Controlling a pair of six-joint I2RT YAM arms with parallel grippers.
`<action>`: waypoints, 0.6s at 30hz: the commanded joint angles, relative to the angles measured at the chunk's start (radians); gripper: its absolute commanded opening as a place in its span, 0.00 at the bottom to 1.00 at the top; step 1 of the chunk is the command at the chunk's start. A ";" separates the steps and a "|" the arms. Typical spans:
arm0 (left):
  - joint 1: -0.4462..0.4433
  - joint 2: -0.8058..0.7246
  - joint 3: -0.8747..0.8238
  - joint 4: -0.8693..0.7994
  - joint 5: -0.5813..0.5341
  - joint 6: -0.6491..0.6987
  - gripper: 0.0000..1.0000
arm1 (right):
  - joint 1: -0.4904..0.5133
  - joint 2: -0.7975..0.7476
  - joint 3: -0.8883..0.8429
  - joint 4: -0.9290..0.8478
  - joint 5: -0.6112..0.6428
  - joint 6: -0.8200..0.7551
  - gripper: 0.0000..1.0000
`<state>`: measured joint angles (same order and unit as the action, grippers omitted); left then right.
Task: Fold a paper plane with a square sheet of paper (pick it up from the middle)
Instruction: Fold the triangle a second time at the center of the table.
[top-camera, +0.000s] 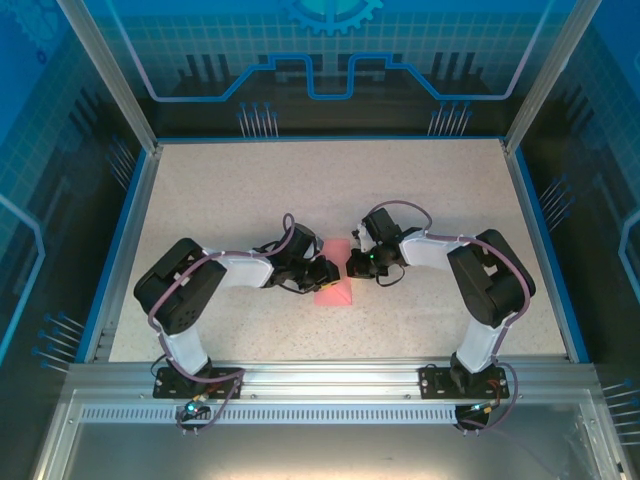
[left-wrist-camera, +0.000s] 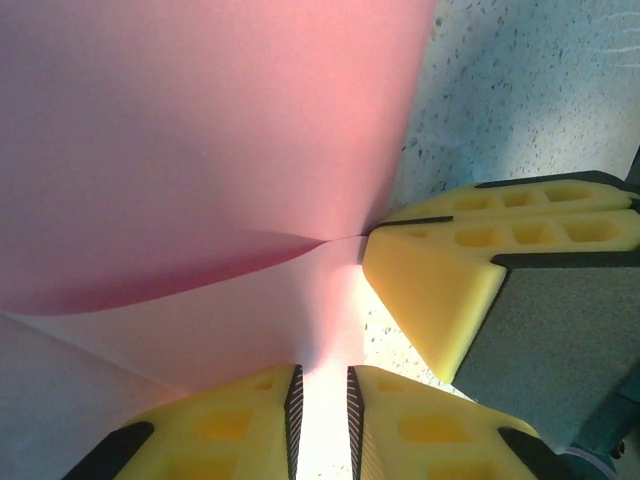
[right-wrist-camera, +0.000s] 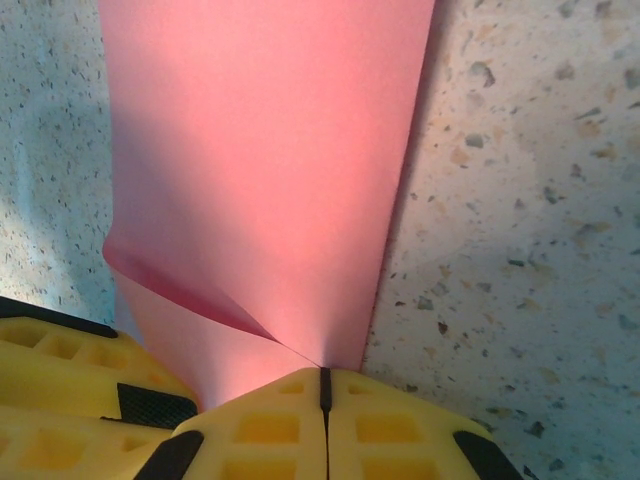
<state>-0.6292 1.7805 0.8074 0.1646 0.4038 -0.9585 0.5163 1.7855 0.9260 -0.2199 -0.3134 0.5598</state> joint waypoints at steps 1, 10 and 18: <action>-0.002 0.018 0.022 -0.030 -0.016 0.030 0.24 | -0.010 0.031 0.008 -0.026 0.031 0.008 0.06; -0.003 0.034 0.024 -0.034 -0.013 0.029 0.23 | -0.010 0.030 0.007 -0.026 0.033 0.011 0.07; -0.003 0.045 0.027 -0.037 -0.013 0.026 0.22 | -0.011 0.029 0.011 -0.027 0.034 0.012 0.07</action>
<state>-0.6292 1.8057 0.8112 0.1619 0.4038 -0.9585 0.5163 1.7863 0.9260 -0.2195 -0.3134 0.5606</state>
